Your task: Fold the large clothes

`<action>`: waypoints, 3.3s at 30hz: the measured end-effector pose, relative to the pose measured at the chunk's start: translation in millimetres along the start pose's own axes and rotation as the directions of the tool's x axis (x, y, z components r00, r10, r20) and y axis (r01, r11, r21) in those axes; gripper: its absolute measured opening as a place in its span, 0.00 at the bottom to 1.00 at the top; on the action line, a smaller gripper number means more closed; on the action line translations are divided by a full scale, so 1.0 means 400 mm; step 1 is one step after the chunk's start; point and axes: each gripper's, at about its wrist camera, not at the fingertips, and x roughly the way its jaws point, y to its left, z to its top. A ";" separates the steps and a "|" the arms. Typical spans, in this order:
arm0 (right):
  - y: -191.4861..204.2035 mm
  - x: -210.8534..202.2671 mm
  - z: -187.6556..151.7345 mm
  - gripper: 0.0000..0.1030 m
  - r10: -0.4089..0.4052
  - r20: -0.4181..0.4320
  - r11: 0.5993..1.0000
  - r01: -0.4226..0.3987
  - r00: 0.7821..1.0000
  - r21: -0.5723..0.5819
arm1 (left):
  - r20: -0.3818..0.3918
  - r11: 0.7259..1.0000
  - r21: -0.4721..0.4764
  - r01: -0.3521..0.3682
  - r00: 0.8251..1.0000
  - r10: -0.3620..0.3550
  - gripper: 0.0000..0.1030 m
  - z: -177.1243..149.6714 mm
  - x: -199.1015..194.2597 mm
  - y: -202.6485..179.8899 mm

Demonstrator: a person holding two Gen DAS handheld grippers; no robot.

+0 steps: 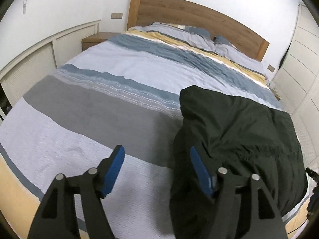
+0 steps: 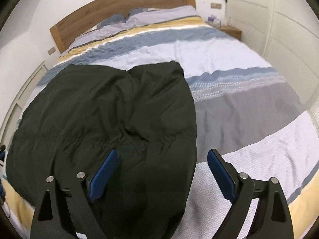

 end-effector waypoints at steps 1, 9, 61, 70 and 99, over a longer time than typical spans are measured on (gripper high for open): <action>0.003 -0.001 -0.004 0.94 -0.008 0.005 1.000 0.008 1.000 0.004 | 0.000 1.000 0.008 -0.009 1.000 0.009 0.67 -0.006 0.003 0.002; 0.028 -0.033 -0.053 0.99 -0.122 0.064 0.992 0.122 0.990 -0.004 | -0.007 0.998 0.063 -0.022 1.000 0.023 0.67 -0.071 0.028 0.009; 0.186 -0.436 -0.356 0.99 -0.059 0.063 0.992 0.065 0.996 -0.108 | -0.101 0.923 0.366 0.118 0.991 -0.087 0.77 -0.377 -0.340 -0.533; 0.201 -0.483 -0.371 0.99 -0.051 0.041 0.986 0.057 0.998 -0.157 | -0.175 0.965 0.260 0.041 0.984 0.005 0.77 -0.382 -0.343 -0.447; 0.181 -0.541 -0.325 0.99 -0.075 0.050 0.986 0.082 0.996 -0.144 | -0.051 0.964 0.260 -0.059 0.996 0.074 0.77 -0.310 -0.461 -0.409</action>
